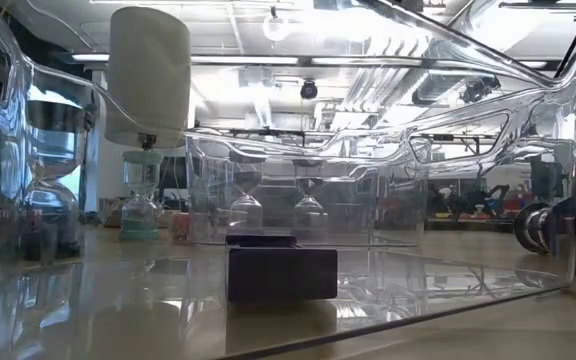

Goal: Pick & Place Office items
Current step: Put the light blue hourglass into the middle transparent bin

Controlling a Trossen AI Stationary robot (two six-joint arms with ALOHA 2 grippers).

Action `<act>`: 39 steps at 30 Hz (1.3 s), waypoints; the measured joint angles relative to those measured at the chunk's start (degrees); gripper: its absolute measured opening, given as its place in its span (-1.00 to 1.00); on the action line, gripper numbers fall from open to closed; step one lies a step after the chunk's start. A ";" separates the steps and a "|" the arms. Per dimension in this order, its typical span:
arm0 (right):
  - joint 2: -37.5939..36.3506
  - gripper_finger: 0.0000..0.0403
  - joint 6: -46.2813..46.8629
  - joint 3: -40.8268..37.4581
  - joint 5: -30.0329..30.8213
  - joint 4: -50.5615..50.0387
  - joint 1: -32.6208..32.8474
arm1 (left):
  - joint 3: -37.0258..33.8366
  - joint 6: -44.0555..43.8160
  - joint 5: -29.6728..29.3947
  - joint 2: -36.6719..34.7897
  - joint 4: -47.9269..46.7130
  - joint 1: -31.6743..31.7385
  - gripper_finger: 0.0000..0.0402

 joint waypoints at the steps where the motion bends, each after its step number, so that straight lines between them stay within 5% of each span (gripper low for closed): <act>1: -0.40 0.14 -0.38 0.00 1.12 -1.12 0.03 | 0.00 0.28 0.02 0.00 0.10 -0.17 0.19; 9: -3.58 -0.10 3.08 0.00 8.94 -16.15 -0.13 | 0.00 -0.57 0.06 0.00 0.00 -0.84 0.19; 19: -4.80 -0.29 10.02 0.02 9.07 -27.68 -0.64 | 0.00 -0.62 0.68 0.00 -0.49 0.15 0.19; 24: -4.80 -0.34 12.50 0.02 9.08 -31.64 -0.80 | 0.00 0.96 6.73 -0.02 -3.84 1.93 0.19; 39: -11.24 -0.48 20.00 0.02 10.16 -46.94 -1.29 | 0.00 6.40 11.03 -0.30 -10.87 11.01 0.19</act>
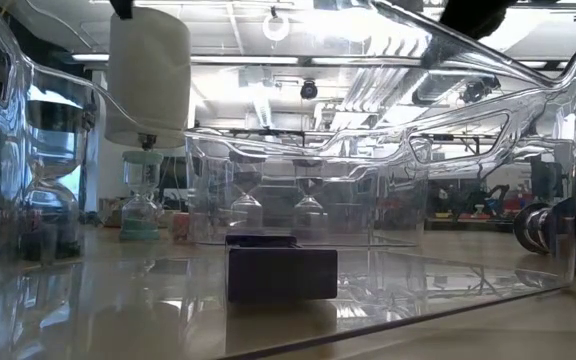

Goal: Pick & Place Office items
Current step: Put the light blue hourglass into the middle transparent bin

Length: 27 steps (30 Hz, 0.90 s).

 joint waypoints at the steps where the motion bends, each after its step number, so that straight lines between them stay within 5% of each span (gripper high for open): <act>1: -0.51 -0.50 1.51 0.00 0.49 -1.63 0.00 | 0.00 0.37 -0.02 -0.10 -0.35 0.77 0.19; 12: -0.81 -0.65 5.66 -0.46 3.38 -10.99 0.11 | 0.02 0.01 0.05 -0.58 -3.43 8.24 0.19; 16: -0.81 -0.65 5.66 -0.46 5.07 -10.86 0.20 | 0.02 -0.66 5.66 -0.56 -3.47 10.64 0.19; 19: -0.81 -0.66 7.10 -0.46 6.04 -10.82 0.44 | 0.02 4.62 12.87 -0.53 -3.34 12.77 0.19; 27: -0.79 -0.69 7.65 -0.52 6.06 -10.75 1.61 | 0.02 15.64 11.96 -0.72 -3.66 16.20 0.19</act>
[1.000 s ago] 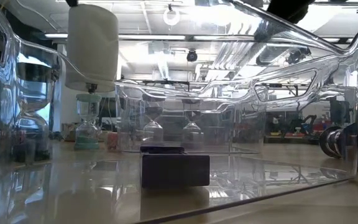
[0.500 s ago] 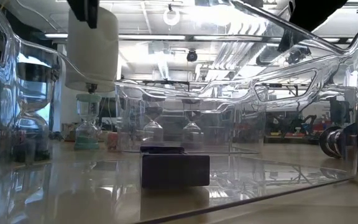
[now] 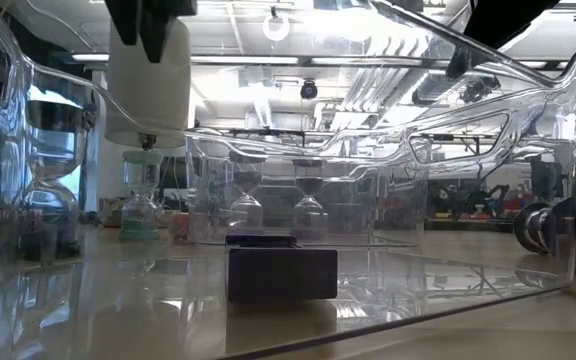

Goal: Pick & Place Office items
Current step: Put the light blue hourglass into the middle transparent bin

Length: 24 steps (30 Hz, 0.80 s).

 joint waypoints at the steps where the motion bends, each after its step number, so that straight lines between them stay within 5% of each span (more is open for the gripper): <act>1: 0.00 -0.69 -0.01 0.00 0.00 0.04 0.13 | 0.00 1.82 -0.27 -0.13 0.00 -0.17 0.19; 7: 0.00 -0.70 -0.03 0.00 0.39 0.34 0.29 | -2.06 8.06 -1.91 -2.97 1.60 -0.16 0.19; 18: 0.02 -0.70 -2.20 -0.02 3.25 0.38 -0.05 | -20.84 10.46 -1.78 -15.59 15.40 5.95 0.19; 24: 0.04 -0.70 -6.63 -0.02 1.66 0.21 -0.80 | -26.35 10.54 0.45 -16.40 17.06 9.70 0.19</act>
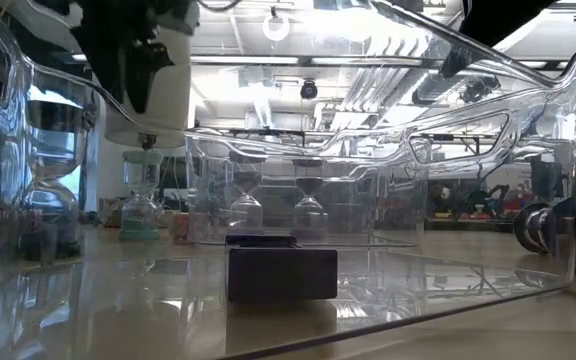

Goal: Pick & Place Office items
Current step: Put the light blue hourglass into the middle transparent bin

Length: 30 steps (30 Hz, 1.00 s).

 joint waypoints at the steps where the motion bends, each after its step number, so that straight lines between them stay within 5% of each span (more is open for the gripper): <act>1: 0.00 -0.70 -0.53 0.00 -0.05 -0.23 -0.14 | -0.61 0.91 0.07 0.00 0.74 0.39 0.19; 30: 0.00 -0.69 -4.16 -0.02 1.19 -1.34 -0.20 | -7.13 5.89 4.07 0.54 10.38 5.50 0.19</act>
